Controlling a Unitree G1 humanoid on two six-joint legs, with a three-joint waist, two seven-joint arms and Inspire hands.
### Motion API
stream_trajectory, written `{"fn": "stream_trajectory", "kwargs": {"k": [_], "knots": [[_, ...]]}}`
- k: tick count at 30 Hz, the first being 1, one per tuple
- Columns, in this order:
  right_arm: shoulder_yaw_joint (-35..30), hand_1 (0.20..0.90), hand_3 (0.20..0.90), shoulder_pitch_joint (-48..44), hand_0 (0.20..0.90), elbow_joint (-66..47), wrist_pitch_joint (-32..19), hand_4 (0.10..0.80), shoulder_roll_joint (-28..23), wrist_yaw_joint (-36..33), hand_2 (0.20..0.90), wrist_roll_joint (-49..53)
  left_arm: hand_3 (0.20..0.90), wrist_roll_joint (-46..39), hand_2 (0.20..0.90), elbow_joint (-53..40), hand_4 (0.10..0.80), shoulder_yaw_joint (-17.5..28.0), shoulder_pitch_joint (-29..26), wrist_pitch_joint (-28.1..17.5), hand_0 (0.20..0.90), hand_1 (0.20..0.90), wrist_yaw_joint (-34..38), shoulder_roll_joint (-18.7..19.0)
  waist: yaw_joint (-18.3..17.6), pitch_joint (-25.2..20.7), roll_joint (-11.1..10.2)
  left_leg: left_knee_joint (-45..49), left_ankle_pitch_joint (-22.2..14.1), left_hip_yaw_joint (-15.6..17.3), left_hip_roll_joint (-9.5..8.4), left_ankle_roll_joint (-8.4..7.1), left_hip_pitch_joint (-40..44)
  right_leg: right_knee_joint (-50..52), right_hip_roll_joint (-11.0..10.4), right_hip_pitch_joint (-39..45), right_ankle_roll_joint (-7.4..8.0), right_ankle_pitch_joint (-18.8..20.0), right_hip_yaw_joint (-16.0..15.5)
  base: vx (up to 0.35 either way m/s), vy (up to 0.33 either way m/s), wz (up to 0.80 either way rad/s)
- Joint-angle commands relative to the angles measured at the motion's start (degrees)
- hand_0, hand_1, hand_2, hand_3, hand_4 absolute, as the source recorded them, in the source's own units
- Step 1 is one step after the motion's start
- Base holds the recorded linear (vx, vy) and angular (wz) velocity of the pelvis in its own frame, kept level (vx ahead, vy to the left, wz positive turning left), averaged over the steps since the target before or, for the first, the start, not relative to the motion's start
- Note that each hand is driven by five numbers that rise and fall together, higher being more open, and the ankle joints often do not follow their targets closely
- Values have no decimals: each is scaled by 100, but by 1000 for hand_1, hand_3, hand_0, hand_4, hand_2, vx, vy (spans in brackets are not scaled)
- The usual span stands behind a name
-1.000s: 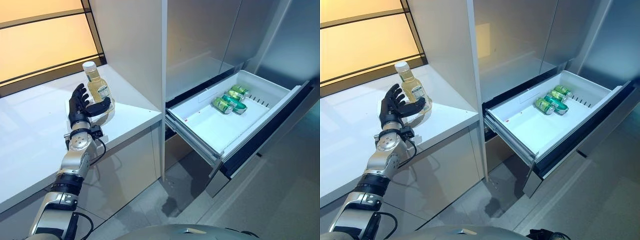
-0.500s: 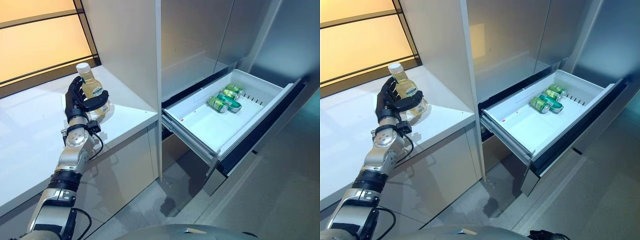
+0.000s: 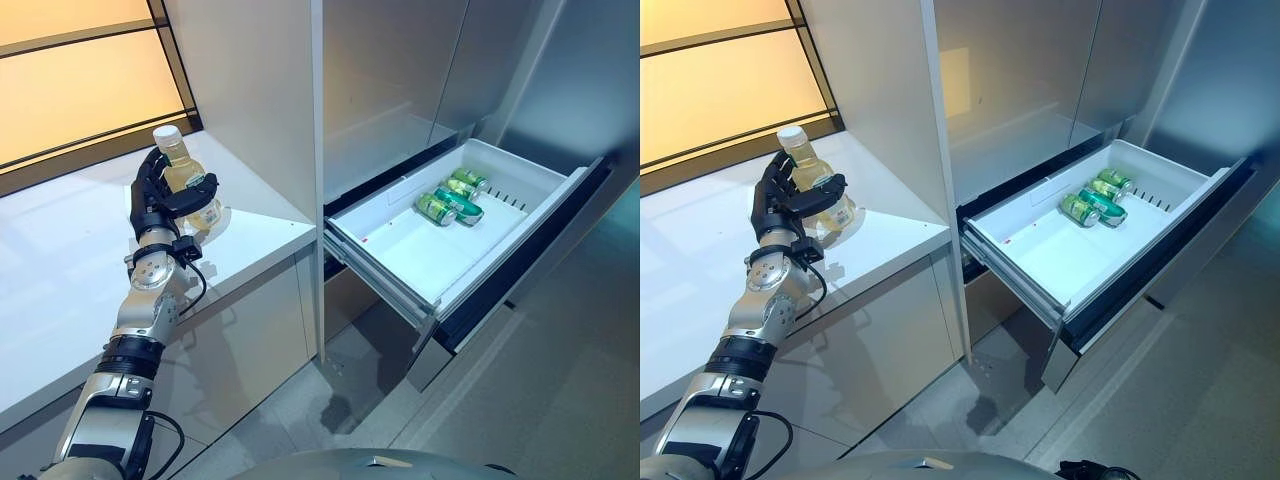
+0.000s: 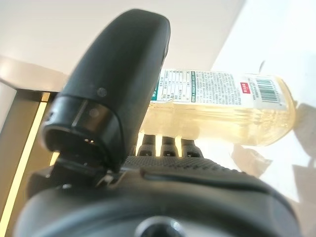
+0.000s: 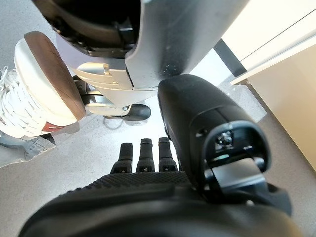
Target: Put drinks into fridge and close the fridge
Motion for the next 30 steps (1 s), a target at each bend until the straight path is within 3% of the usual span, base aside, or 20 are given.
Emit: {"fn": "stream_trajectory", "kwargs": {"k": [1,2,3,17,19,30], "knots": [[386,900,900,7,900,113,24,800,67,295,900,-109,398,18,469,-149,298,218,-1339,-728,469,469,-128,216,2,-175,92,54,-645,-195,-189,102,64,79,56,-344,313,234,32,0,0,0],[386,900,900,10,900,109,25,800,64,295,900,-105,252,10,345,-153,152,217,-1336,-727,345,345,-131,220,2,-173,92,54,-644,-196,-189,101,66,79,56,-342,313,235,31,0,0,0],[384,900,900,7,900,116,21,800,63,298,900,-109,200,2,300,-144,100,207,-1335,-733,300,300,-149,223,2,-172,95,54,-644,-196,-190,101,67,83,56,-344,313,236,27,0,0,0],[429,900,900,-6,900,130,-66,800,43,315,900,-459,200,-36,300,-216,100,182,-1372,-854,300,300,-248,254,11,-184,94,49,-635,-195,-194,103,46,77,57,-363,319,247,21,0,0,0],[721,900,900,-46,900,75,-416,800,-17,485,900,-1655,200,-20,300,-268,100,165,-1408,-885,300,300,-290,263,36,-179,80,48,-631,-208,-198,102,33,63,54,-360,319,250,12,0,0,0],[2200,900,900,-470,900,-1324,-699,800,-284,1086,900,-3012,200,69,300,-1381,100,-187,-1302,-799,300,300,-426,227,300,-129,-12,45,-609,-402,-225,93,-14,46,2,-323,302,224,-150,-5,-1,1]]}}
